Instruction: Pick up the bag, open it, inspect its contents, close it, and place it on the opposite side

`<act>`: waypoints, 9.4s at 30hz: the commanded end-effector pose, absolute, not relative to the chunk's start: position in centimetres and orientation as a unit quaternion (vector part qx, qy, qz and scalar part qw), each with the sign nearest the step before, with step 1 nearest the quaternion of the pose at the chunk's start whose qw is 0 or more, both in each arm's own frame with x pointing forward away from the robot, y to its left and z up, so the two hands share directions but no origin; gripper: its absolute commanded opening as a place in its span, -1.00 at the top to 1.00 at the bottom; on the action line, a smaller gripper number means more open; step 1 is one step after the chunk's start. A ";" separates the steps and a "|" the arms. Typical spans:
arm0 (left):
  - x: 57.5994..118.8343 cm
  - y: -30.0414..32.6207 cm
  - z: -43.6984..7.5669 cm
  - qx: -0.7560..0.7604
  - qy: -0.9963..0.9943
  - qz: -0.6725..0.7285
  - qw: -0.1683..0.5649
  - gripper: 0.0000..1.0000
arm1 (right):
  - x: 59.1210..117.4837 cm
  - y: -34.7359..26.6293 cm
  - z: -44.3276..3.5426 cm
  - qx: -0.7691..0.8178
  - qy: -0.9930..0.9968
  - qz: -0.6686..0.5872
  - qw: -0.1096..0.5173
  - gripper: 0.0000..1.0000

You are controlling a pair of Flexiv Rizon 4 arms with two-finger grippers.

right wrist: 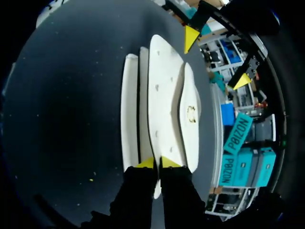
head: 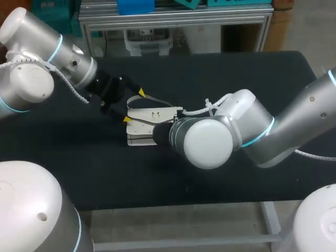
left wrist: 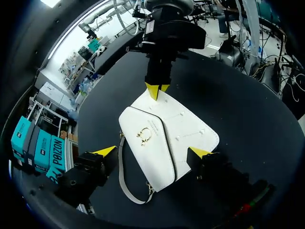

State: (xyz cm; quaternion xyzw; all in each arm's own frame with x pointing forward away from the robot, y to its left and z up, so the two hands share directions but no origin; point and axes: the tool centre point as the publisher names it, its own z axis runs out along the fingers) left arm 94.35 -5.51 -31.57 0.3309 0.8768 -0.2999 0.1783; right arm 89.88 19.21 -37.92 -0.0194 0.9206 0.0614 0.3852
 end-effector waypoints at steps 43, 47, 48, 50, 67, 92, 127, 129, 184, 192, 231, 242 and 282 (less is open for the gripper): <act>94.4 -7.7 -36.3 0.378 0.786 -0.348 0.343 0.03 | 89.7 19.6 -38.4 -0.015 0.882 0.063 0.466 1.00; 95.1 -8.0 -36.2 0.375 0.786 -0.340 0.354 0.20 | 89.7 19.6 -38.4 -0.015 0.882 0.063 0.466 1.00; 95.3 -8.0 -36.1 0.373 0.787 -0.335 0.358 0.21 | 89.7 19.6 -38.4 -0.015 0.882 0.063 0.466 1.00; 95.6 -8.1 -36.0 0.370 0.789 -0.326 0.366 0.22 | 89.7 19.6 -38.4 -0.015 0.882 0.063 0.466 1.00; 96.9 -7.1 -32.2 0.280 0.838 -0.344 0.319 1.00 | 89.7 19.6 -38.4 -0.015 0.882 0.063 0.466 1.00; 96.6 -6.1 -33.3 0.237 0.863 -0.370 0.249 -1.00 | 89.7 19.6 -38.4 -0.015 0.882 0.063 0.466 1.00; 100.2 -7.7 -35.5 0.202 0.896 -0.336 0.209 1.00 | 89.7 19.6 -38.4 -0.015 0.882 0.063 0.466 1.00; 100.2 -7.6 -35.3 0.197 0.897 -0.338 0.204 1.00 | 89.7 19.6 -38.4 -0.015 0.882 0.063 0.466 1.00; 97.7 -6.4 -23.5 0.096 0.892 -0.377 0.229 1.00 | 84.6 19.3 -27.8 0.004 0.880 0.089 0.467 1.00; 97.8 -6.2 -23.0 0.083 0.896 -0.375 0.221 1.00 | 85.2 19.3 -26.2 -0.005 0.871 0.100 0.481 1.00; 95.6 -9.1 -20.8 0.124 0.884 -0.385 0.235 1.00 | 93.7 19.5 -25.2 -0.039 0.859 0.114 0.497 1.00; 95.1 -8.9 -20.2 0.130 0.876 -0.400 0.236 1.00 | 95.8 20.0 -26.7 -0.043 0.871 0.123 0.474 1.00; 95.1 -8.8 -20.3 0.121 0.866 -0.425 0.235 1.00 | 96.3 21.7 -29.2 -0.052 0.894 0.112 0.431 1.00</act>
